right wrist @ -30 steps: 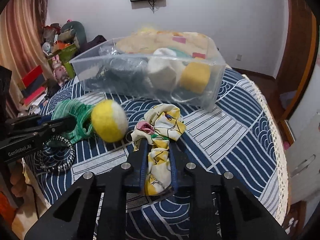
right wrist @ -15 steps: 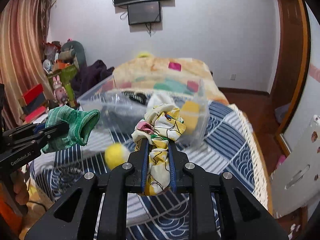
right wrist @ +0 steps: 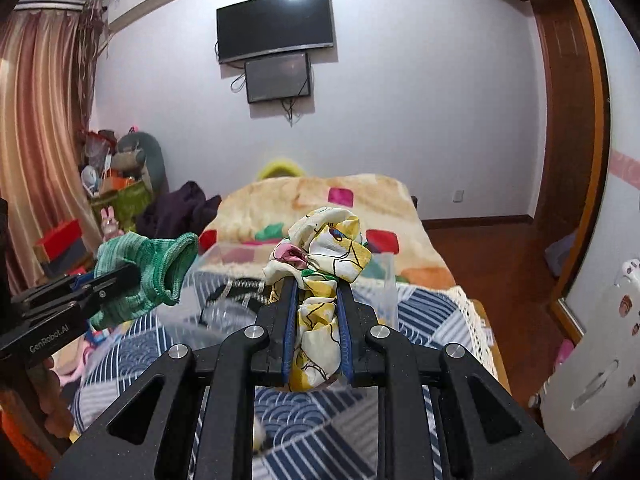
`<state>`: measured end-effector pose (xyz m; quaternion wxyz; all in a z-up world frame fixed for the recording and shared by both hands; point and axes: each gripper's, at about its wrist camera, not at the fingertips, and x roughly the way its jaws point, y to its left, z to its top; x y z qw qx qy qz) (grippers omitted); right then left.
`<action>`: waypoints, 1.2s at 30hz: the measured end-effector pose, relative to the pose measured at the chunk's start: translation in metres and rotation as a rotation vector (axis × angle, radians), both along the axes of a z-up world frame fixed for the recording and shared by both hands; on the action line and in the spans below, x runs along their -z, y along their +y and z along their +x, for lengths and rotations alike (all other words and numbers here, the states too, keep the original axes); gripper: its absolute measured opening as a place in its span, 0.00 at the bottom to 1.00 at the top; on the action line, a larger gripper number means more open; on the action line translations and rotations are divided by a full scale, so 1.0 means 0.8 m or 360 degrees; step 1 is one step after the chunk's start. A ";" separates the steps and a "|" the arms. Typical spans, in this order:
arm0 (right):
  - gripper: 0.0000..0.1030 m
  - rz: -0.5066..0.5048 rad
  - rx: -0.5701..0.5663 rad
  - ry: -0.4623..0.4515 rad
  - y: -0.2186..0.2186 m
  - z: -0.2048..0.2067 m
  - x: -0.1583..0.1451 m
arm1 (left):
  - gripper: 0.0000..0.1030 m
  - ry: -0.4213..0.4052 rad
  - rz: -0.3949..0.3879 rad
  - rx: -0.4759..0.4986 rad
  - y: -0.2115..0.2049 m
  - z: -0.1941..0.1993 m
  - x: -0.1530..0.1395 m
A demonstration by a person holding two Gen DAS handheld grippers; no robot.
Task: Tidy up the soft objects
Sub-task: 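Drop the green sock into the box with the left tool while the right tool drops the scarf in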
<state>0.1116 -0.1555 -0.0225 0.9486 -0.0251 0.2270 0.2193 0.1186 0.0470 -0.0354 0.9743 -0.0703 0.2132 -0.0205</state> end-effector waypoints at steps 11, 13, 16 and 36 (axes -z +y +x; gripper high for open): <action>0.16 -0.0052 0.0032 0.0101 0.021 0.042 0.024 | 0.24 0.0168 -0.0004 -0.0024 0.001 0.072 0.029; 0.16 -0.0043 0.0011 0.0157 0.024 0.048 0.032 | 0.24 0.0212 -0.0020 -0.0012 -0.001 0.084 0.038; 0.16 -0.0064 -0.0011 0.0209 0.029 0.053 0.042 | 0.24 0.0247 -0.0009 -0.0014 -0.005 0.096 0.049; 0.44 -0.0127 0.0040 0.0351 0.020 0.068 0.061 | 0.56 0.0354 0.0066 -0.0024 -0.015 0.123 0.069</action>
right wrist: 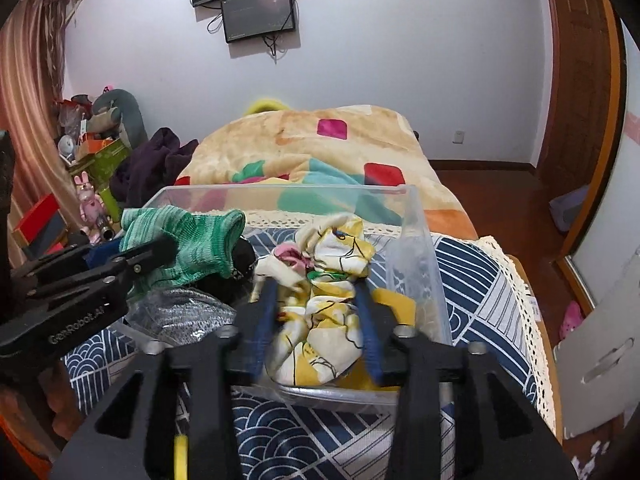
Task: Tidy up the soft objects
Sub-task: 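Drop the green sock into the box with the left tool while the right tool drops the scarf in, then grasp the beaded bracelet with the left tool while the right tool grasps the yellow felt ball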
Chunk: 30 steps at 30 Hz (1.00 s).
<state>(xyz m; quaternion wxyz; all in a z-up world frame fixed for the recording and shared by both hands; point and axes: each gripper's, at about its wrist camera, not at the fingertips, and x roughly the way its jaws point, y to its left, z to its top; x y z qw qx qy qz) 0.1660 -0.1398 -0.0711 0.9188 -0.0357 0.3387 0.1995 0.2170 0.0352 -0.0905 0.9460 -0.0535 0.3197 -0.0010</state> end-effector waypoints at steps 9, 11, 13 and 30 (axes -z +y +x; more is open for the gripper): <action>0.60 -0.0026 0.0017 -0.0125 -0.010 -0.021 -0.021 | 0.68 -0.0122 -0.0026 0.0006 0.006 -0.040 -0.032; 0.64 -0.0026 0.0009 -0.0178 -0.012 -0.032 -0.031 | 0.73 -0.0163 -0.0007 0.0003 0.006 -0.055 -0.041; 0.69 -0.0015 0.0006 -0.0233 -0.016 -0.045 -0.041 | 0.79 -0.0203 0.0012 0.0001 0.005 -0.069 -0.049; 0.78 -0.0003 -0.0215 -0.0093 0.012 -0.086 0.005 | 0.99 0.0007 0.0069 0.0078 0.007 -0.161 0.008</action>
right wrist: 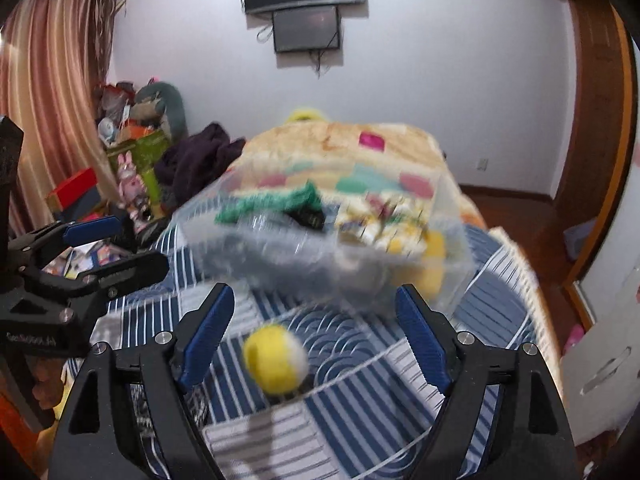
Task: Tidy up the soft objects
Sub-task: 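Grasp the beaded bracelet with the left tool while the right tool grasps the yellow felt ball, then drop the bracelet into the box with the left tool while the right tool drops the ball in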
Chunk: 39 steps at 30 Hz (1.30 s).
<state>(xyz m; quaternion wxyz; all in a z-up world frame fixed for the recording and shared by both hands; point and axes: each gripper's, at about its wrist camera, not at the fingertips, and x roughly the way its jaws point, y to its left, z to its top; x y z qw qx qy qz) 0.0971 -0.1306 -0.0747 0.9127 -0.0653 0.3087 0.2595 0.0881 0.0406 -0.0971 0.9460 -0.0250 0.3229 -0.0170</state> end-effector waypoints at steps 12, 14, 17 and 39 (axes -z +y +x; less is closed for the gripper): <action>0.44 -0.0056 -0.0063 0.0229 0.016 0.005 0.049 | 0.95 0.0133 -0.0041 0.0045 -0.004 -0.032 0.046; 0.37 -0.0053 -0.0064 0.0241 0.013 0.001 0.050 | 0.78 0.0164 -0.0042 0.0067 -0.009 -0.035 0.051; 0.37 -0.0040 -0.0046 0.0224 0.007 -0.007 0.047 | 0.65 0.0202 -0.0055 0.0100 -0.014 -0.035 0.059; 0.37 0.0025 0.0000 0.0107 -0.016 -0.020 0.024 | 0.02 0.0041 -0.0026 0.0139 -0.022 -0.039 0.028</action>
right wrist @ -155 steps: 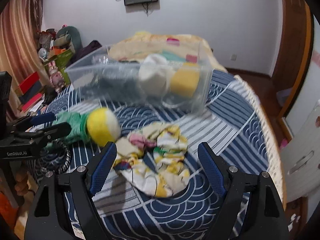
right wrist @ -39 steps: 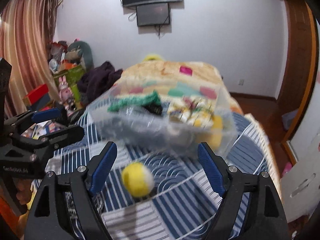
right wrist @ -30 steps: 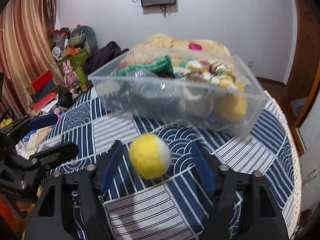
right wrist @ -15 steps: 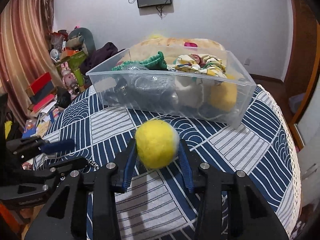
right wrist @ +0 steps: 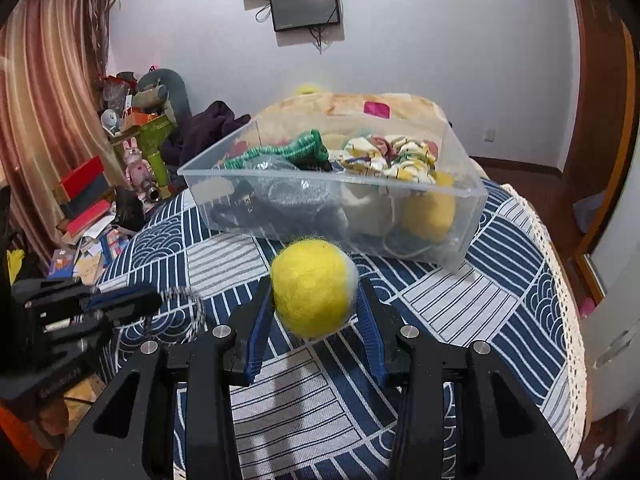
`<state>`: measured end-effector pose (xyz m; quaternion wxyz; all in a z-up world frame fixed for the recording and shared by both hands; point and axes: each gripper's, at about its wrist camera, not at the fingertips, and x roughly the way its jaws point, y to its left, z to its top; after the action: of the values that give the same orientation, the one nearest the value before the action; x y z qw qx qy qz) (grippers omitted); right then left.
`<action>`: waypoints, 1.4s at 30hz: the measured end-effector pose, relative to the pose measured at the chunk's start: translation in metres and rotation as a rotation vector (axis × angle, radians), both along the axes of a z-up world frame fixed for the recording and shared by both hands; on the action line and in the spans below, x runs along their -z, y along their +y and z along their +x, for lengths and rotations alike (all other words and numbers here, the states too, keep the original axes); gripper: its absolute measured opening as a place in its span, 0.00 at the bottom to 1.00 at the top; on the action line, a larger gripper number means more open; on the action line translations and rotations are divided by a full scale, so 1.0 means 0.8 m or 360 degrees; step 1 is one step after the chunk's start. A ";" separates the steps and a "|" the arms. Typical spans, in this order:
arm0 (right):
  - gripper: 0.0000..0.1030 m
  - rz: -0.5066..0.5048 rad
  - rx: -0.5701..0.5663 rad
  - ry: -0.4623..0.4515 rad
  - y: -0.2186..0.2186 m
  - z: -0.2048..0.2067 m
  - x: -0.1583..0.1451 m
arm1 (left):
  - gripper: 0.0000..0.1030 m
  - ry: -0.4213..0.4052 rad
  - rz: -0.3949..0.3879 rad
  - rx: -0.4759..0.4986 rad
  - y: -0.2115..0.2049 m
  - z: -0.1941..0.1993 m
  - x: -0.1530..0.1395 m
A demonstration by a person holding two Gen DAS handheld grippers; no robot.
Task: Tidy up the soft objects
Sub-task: 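Drop the bracelet into the box with the left tool while the right tool drops the ball in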
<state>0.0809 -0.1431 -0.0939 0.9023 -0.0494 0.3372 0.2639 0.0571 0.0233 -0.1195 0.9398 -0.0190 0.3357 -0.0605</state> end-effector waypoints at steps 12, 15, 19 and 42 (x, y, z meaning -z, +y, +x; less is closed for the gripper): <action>0.37 0.0041 0.0015 -0.0125 0.000 0.005 -0.033 | 0.05 -0.0091 -0.0095 -0.0076 0.034 0.033 -0.040; 0.37 0.0038 0.0025 -0.0117 -0.003 0.006 -0.029 | 0.22 0.0009 -0.0107 -0.0072 0.039 0.032 -0.020; 0.37 0.0037 0.0034 -0.0091 -0.005 0.008 -0.027 | 0.33 0.0138 -0.0137 -0.0064 0.039 0.028 0.012; 0.37 0.0045 0.0012 -0.0182 0.019 0.032 -0.056 | 0.05 -0.0193 -0.0106 -0.0202 0.044 0.067 -0.052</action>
<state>0.1067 -0.1276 -0.0491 0.9218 -0.0503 0.2813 0.2619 0.1105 0.0584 -0.0778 0.9592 -0.0679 0.2741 -0.0131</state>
